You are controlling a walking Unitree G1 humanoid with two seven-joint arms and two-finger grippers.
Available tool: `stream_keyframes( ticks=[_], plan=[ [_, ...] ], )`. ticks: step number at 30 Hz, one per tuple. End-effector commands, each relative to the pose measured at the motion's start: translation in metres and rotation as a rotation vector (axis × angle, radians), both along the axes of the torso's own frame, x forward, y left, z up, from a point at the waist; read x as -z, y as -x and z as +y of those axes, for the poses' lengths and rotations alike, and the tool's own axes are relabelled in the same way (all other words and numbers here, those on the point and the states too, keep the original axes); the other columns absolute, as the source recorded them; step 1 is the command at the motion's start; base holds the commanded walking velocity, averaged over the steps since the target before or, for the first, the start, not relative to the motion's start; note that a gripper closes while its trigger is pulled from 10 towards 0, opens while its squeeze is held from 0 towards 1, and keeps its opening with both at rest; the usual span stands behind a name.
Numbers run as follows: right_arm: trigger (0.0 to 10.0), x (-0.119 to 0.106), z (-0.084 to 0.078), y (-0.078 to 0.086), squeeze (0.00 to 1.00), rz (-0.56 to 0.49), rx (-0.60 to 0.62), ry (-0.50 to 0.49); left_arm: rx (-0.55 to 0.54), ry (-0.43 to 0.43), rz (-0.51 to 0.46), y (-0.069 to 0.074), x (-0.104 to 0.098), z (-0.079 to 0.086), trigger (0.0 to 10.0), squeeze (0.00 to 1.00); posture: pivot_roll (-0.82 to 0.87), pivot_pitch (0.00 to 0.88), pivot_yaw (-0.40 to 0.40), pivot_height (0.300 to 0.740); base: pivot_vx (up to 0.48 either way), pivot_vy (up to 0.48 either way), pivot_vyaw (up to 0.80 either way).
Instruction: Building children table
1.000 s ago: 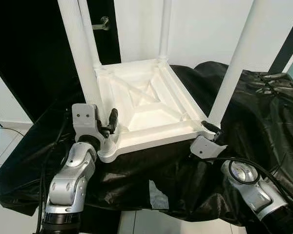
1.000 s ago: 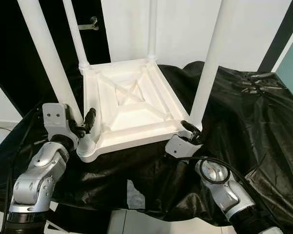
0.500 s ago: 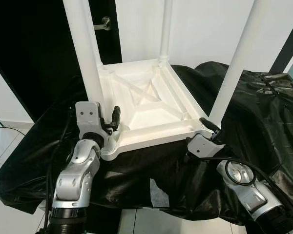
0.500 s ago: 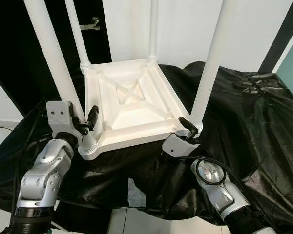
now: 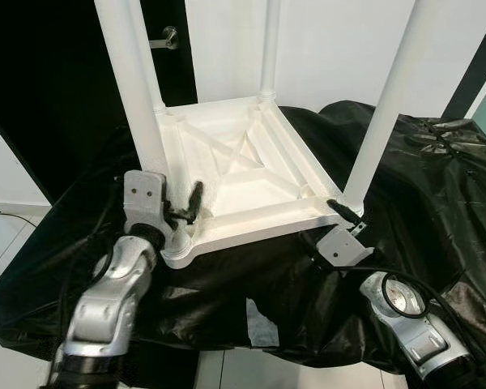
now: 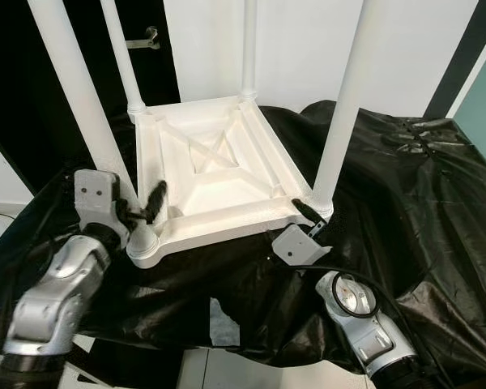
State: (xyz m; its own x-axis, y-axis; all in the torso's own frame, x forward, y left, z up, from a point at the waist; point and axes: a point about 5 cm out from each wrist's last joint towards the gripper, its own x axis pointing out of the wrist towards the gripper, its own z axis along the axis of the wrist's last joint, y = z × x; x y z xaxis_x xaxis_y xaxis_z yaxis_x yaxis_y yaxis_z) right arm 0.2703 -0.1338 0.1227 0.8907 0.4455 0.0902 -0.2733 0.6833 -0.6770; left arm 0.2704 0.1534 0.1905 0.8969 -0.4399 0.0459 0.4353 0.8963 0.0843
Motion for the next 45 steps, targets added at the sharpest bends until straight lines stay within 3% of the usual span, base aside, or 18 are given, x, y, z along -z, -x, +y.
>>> stream_keyframes(
  ticks=[1, 3, 8, 12, 18, 19, 33, 41, 45],
  plan=[
    [10.0, 0.000, -0.005, 0.000, 0.00, 0.015, 0.008, -0.025, 0.149, -0.010, 0.025, 0.009, -0.001, -0.002, 10.0, 0.00, 0.03, 0.000, -0.015, 0.740, 0.000, 0.000, 0.00],
    [10.0, -0.001, -0.007, 0.000, 0.00, 0.012, 0.008, -0.035, 0.118, -0.075, -0.004, 0.009, -0.003, 0.011, 10.0, 0.00, 0.03, 0.000, -0.019, 0.740, 0.000, 0.000, 0.00],
    [10.0, -0.007, -0.010, 0.003, 0.00, 0.022, -0.022, -0.136, 0.030, -0.085, -0.011, -0.001, -0.006, 0.021, 10.0, 0.00, 0.03, 0.000, -0.020, 0.740, 0.000, 0.000, 0.00],
    [10.0, -0.012, -0.025, 0.010, 0.00, 0.035, 0.098, -0.330, -0.025, -0.081, -0.001, -0.006, -0.004, 0.021, 10.0, 0.00, 0.01, 0.000, -0.019, 0.740, 0.000, 0.000, 0.00],
    [10.0, -0.010, -0.034, 0.023, 0.00, 0.024, 0.241, -0.486, -0.020, -0.078, 0.006, -0.007, -0.004, 0.025, 10.0, 0.00, 0.00, 0.000, -0.012, 0.740, 0.000, 0.000, 0.00],
    [10.0, -0.011, -0.041, 0.024, 0.00, 0.001, 0.311, -0.517, -0.013, -0.082, 0.008, -0.008, -0.004, 0.025, 10.0, 0.00, -0.01, 0.000, -0.005, 0.740, 0.000, 0.000, 0.00],
    [10.0, -0.014, -0.075, 0.004, 0.00, 0.018, 0.383, -0.588, -0.032, -0.078, 0.037, -0.010, 0.009, 0.019, 10.0, 0.00, 0.00, 0.000, 0.010, 0.740, 0.000, 0.000, 0.00],
    [10.0, -0.021, -0.086, -0.032, 0.00, 0.077, 0.309, -0.589, -0.075, -0.108, 0.034, -0.014, 0.012, 0.019, 10.0, 0.00, 0.02, 0.001, 0.006, 0.740, 0.000, 0.000, 0.00],
    [10.0, -0.023, -0.087, -0.040, 0.00, 0.092, 0.287, -0.596, -0.085, -0.098, 0.037, -0.014, 0.012, 0.019, 10.0, 0.00, 0.02, 0.006, 0.004, 0.740, 0.000, 0.000, 0.00]
  ],
)
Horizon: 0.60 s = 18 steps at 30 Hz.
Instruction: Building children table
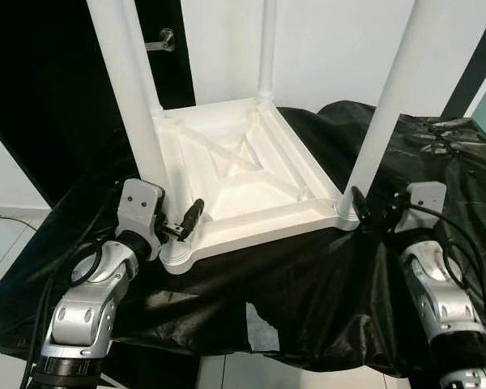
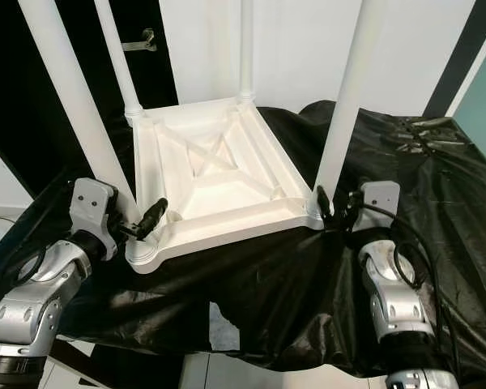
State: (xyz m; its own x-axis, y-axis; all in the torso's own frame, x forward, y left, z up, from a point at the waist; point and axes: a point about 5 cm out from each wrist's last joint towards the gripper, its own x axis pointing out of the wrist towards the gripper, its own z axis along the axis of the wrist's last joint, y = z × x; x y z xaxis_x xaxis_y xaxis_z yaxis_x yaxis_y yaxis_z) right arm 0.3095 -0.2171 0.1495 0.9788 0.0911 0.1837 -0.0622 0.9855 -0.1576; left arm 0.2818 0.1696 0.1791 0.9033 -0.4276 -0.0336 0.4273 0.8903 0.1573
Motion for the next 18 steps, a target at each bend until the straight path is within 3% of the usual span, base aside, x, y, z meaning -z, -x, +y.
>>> stream_keyframes(
  ticks=[1, 6, 17, 18],
  plan=[
    [10.0, 0.004, -0.004, -0.006, 0.00, 0.034, -0.020, -0.017, -0.073, -0.001, -0.009, -0.003, 0.000, 0.002, 10.0, 0.00, 0.02, 0.011, 0.001, 0.740, 0.000, 0.000, 0.00],
    [10.0, 0.001, -0.001, -0.024, 0.00, 0.072, -0.110, -0.025, -0.071, -0.010, -0.014, -0.002, 0.002, 0.000, 10.0, 0.00, 0.02, 0.021, 0.003, 0.740, 0.000, 0.000, 0.00],
    [10.0, -0.008, -0.004, -0.049, 0.00, 0.105, -0.168, -0.033, -0.065, -0.021, -0.010, -0.001, 0.004, -0.002, 10.0, 0.00, 0.02, 0.039, 0.009, 0.740, 0.000, 0.000, 0.00],
    [4.7, -0.010, -0.004, -0.052, 0.00, 0.106, -0.192, -0.043, -0.063, -0.021, -0.010, -0.001, 0.004, -0.003, 10.0, 0.00, 0.02, 0.045, 0.012, 0.740, 0.000, 0.000, 0.00]
  ],
)
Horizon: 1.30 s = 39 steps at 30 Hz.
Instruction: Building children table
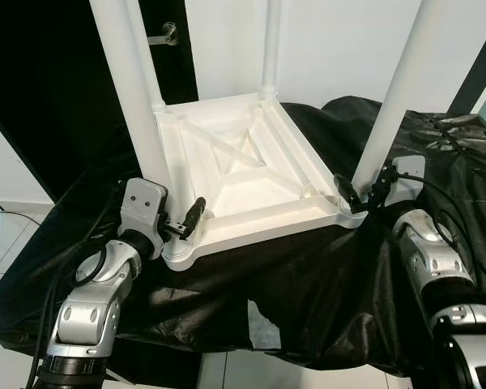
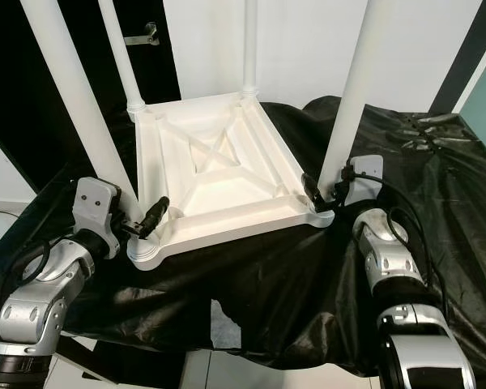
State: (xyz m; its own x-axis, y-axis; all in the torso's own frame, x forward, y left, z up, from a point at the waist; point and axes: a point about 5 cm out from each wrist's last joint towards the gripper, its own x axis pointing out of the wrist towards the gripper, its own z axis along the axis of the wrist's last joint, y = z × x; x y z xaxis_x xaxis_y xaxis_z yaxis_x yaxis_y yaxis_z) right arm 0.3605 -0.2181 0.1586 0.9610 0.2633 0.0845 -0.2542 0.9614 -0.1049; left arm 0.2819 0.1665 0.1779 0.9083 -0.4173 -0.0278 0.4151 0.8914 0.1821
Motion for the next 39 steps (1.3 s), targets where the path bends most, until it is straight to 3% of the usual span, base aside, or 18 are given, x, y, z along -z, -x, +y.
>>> stream_keyframes(
  ticks=[1, 2, 3, 12, 13, 16, 17, 19, 20, 22, 23, 25, 26, 28, 30, 34, 37, 39],
  plan=[
    [4.5, -0.002, -0.003, -0.002, 0.00, -0.008, -0.019, 0.002, -0.049, -0.002, 0.007, -0.001, 0.003, 0.000, 10.0, 0.00, 0.02, 0.045, 0.012, 0.740, 0.000, 0.000, 0.00],
    [4.5, -0.003, -0.003, -0.003, 0.00, -0.012, -0.025, 0.009, -0.048, -0.003, 0.007, -0.001, 0.003, 0.000, 10.0, 0.00, 0.02, 0.045, 0.012, 0.740, 0.000, 0.000, 0.00],
    [0.0, -0.004, -0.003, -0.004, 0.00, -0.011, -0.032, 0.006, -0.045, -0.005, 0.007, 0.000, 0.003, -0.001, 10.0, 0.00, 0.02, 0.047, 0.015, 0.740, 0.000, 0.000, 0.00],
    [0.0, -0.007, 0.000, -0.008, 0.00, -0.021, -0.092, -0.012, -0.044, -0.013, -0.001, 0.000, 0.003, 0.002, 10.0, 0.00, 0.02, 0.047, 0.009, 0.740, 0.000, 0.000, 0.00],
    [0.0, -0.007, 0.004, -0.005, 0.00, -0.039, -0.115, -0.015, -0.047, -0.009, -0.002, 0.000, 0.003, 0.004, 8.7, 0.00, 0.03, 0.045, 0.002, 0.740, 0.000, 0.000, 0.00],
    [0.0, -0.006, 0.009, -0.001, 0.00, -0.059, -0.141, -0.016, -0.049, -0.003, -0.003, 0.000, 0.003, 0.007, 8.7, 0.00, 0.03, 0.045, 0.002, 0.740, 0.000, 0.000, 0.00],
    [0.0, -0.007, 0.013, 0.002, 0.00, -0.077, -0.143, -0.012, -0.063, -0.014, -0.008, -0.001, 0.002, 0.011, 9.5, 0.00, 0.03, 0.045, -0.001, 0.740, 0.000, 0.000, 0.00],
    [0.0, -0.010, 0.017, 0.005, 0.00, -0.101, -0.140, -0.012, -0.079, -0.028, -0.013, -0.002, 0.002, 0.016, 9.5, 0.00, 0.03, 0.043, -0.007, 0.740, 0.000, 0.000, 0.00],
    [0.0, -0.011, 0.019, 0.007, 0.00, -0.111, -0.137, -0.004, -0.082, -0.031, -0.015, -0.003, 0.002, 0.018, 5.0, 0.00, 0.03, 0.043, -0.007, 0.740, 0.000, 0.000, 0.00],
    [0.0, -0.013, 0.021, 0.009, 0.00, -0.122, -0.138, -0.001, -0.086, -0.035, -0.017, -0.004, 0.002, 0.020, 5.4, 0.00, 0.03, 0.042, -0.012, 0.740, 0.000, 0.000, 0.00],
    [0.0, -0.015, 0.026, 0.015, 0.00, -0.138, -0.139, 0.012, -0.095, -0.040, -0.019, -0.006, 0.002, 0.023, 4.7, 0.00, 0.03, 0.043, -0.019, 0.740, 0.000, 0.000, 0.00],
    [0.0, -0.016, 0.028, 0.018, 0.00, -0.142, -0.136, 0.021, -0.098, -0.043, -0.020, -0.007, 0.002, 0.025, 4.7, 0.00, 0.03, 0.043, -0.019, 0.740, 0.000, 0.000, 0.00],
    [0.0, -0.017, 0.029, 0.021, 0.00, -0.143, -0.136, 0.026, -0.101, -0.045, -0.020, -0.007, 0.003, 0.025, 9.3, 0.00, 0.03, 0.042, -0.026, 0.740, 0.000, 0.000, 0.00],
    [0.0, -0.017, 0.031, 0.025, 0.00, -0.144, -0.129, 0.033, -0.101, -0.048, -0.021, -0.007, 0.003, 0.026, 9.1, 0.00, 0.03, 0.043, -0.029, 0.740, 0.000, 0.000, 0.00],
    [0.0, -0.018, 0.035, 0.034, 0.00, -0.149, -0.125, 0.040, -0.106, -0.050, -0.022, -0.007, 0.004, 0.028, 10.0, 0.00, 0.02, 0.043, -0.035, 0.740, 0.000, 0.000, 0.00],
    [0.0, -0.016, 0.038, 0.043, 0.00, -0.148, -0.120, 0.040, -0.111, -0.050, -0.022, -0.007, 0.005, 0.028, 10.0, 0.00, 0.02, 0.044, -0.039, 0.740, 0.000, 0.000, 0.00],
    [0.0, -0.014, 0.040, 0.061, 0.00, -0.135, -0.070, 0.018, -0.115, -0.052, -0.020, -0.006, 0.009, 0.028, 10.0, 0.00, 0.01, 0.051, -0.047, 0.740, 0.000, 0.000, 0.00],
    [0.0, -0.014, 0.040, 0.065, 0.00, -0.133, -0.053, 0.015, -0.116, -0.053, -0.020, -0.006, 0.010, 0.029, 10.0, 0.00, 0.01, 0.051, -0.047, 0.740, 0.000, 0.000, 0.00]
  ],
)
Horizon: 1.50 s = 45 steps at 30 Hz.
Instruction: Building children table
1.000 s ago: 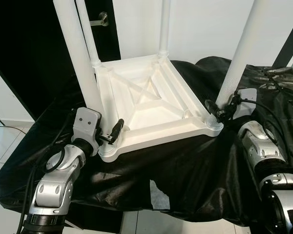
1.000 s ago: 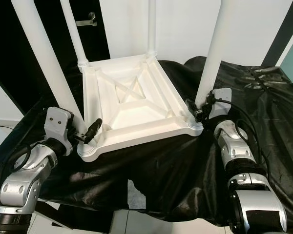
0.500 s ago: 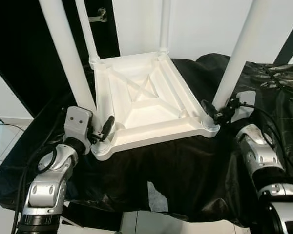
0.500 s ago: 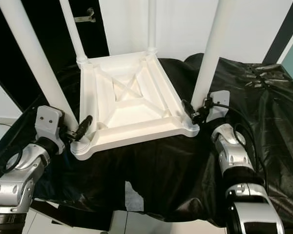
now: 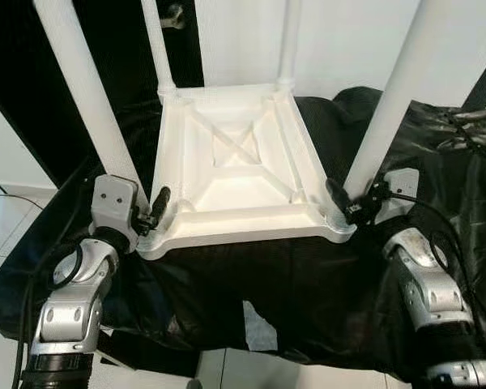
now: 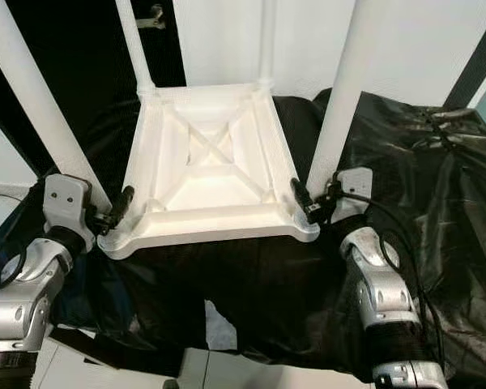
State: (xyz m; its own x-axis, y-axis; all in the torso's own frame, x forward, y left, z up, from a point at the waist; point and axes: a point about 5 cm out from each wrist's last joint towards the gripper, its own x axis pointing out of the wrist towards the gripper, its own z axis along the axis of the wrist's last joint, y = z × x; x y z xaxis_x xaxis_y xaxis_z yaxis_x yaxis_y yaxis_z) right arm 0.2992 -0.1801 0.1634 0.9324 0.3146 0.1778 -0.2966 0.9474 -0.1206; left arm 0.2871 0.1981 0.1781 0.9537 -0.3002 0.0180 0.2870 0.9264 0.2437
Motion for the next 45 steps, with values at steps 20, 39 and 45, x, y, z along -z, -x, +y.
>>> stream_keyframes(
  ticks=[20, 39, 45],
  plan=[
    [0.0, -0.002, 0.024, 0.059, 0.00, 0.019, 0.140, -0.023, -0.026, -0.030, 0.023, -0.009, 0.014, 0.010, 10.0, 0.00, 0.00, 0.052, -0.048, 0.740, 0.000, 0.000, 0.00],
    [10.0, -0.011, 0.028, 0.065, 1.00, -0.009, 0.160, -0.063, -0.016, -0.025, 0.011, -0.013, 0.012, 0.012, 10.0, 0.00, 0.02, 0.042, -0.035, 0.740, 0.000, 0.000, 0.00],
    [10.0, -0.017, 0.027, 0.065, 1.00, -0.042, 0.150, -0.073, -0.017, -0.018, 0.005, -0.012, 0.010, 0.014, 10.0, 0.00, 0.03, 0.042, -0.042, 0.740, 0.000, 0.000, 0.00]
  ],
)
